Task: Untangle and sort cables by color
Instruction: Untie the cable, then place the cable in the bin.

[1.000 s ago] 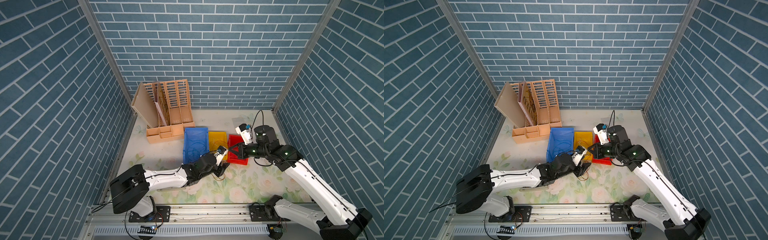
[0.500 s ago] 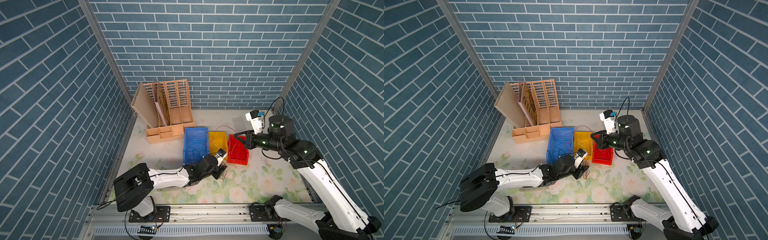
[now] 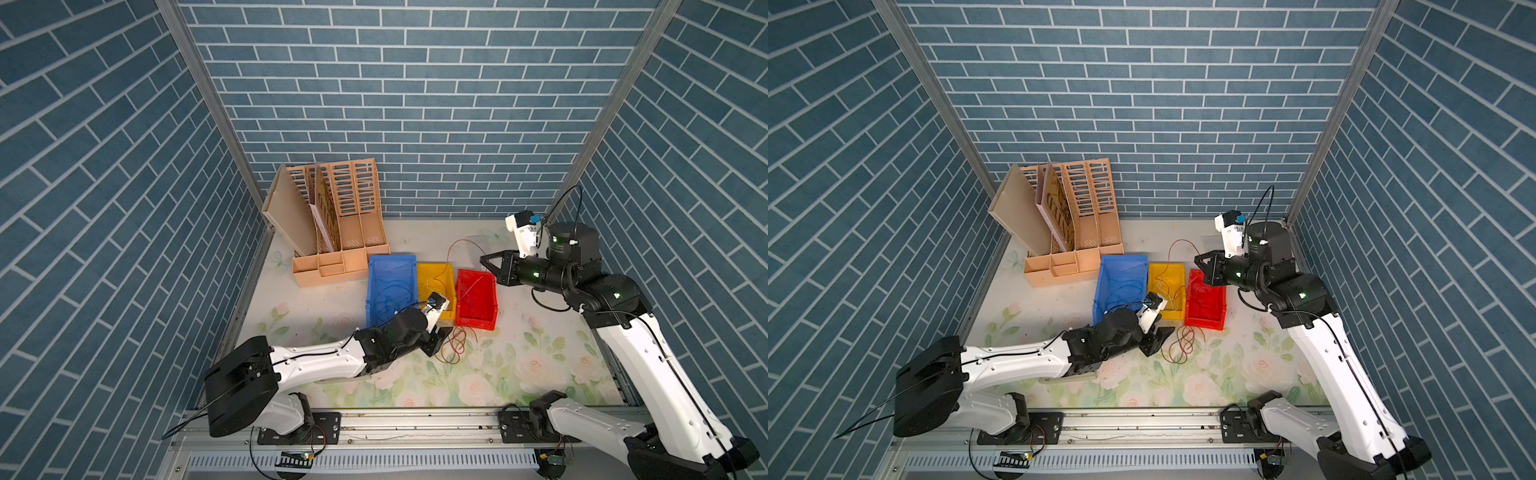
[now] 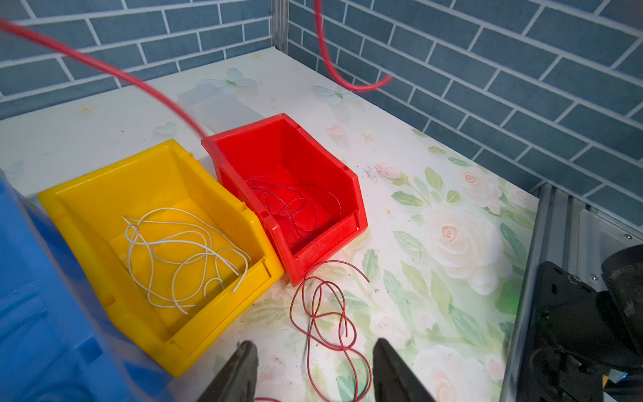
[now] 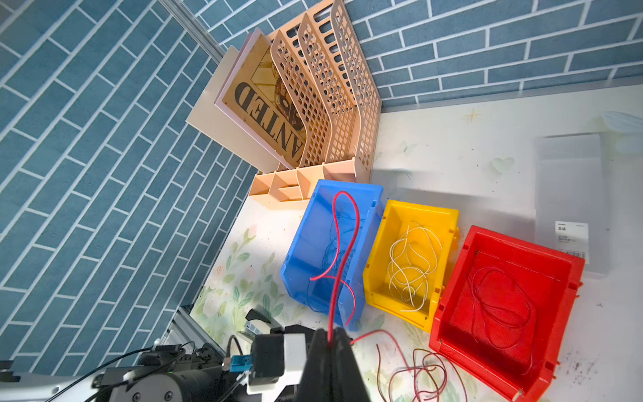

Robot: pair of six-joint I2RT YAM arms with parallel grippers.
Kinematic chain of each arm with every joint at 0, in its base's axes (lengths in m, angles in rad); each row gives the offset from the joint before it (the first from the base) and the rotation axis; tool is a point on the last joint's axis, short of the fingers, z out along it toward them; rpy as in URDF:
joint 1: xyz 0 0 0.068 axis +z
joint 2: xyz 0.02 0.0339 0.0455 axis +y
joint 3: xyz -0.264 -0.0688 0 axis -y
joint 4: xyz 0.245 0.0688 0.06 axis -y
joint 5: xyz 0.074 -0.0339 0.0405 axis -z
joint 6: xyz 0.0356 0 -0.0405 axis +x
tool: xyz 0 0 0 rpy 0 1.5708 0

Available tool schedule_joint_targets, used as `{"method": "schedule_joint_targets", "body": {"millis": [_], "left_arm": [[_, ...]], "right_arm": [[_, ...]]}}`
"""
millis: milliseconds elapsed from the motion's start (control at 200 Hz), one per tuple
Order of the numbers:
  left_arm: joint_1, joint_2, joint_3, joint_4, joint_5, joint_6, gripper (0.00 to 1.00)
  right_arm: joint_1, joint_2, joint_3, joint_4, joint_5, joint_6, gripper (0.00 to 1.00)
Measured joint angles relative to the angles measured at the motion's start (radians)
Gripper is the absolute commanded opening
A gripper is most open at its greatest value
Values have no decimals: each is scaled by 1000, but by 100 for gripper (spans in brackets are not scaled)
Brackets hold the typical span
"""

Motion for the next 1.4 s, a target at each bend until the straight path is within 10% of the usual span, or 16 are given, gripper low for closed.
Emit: {"method": "schedule_joint_targets", "body": {"millis": [1400], "left_arm": [[0, -294, -101, -153, -60, -42, 81]], "right_arm": [[-222, 0, -270, 18, 139, -142, 0]]}}
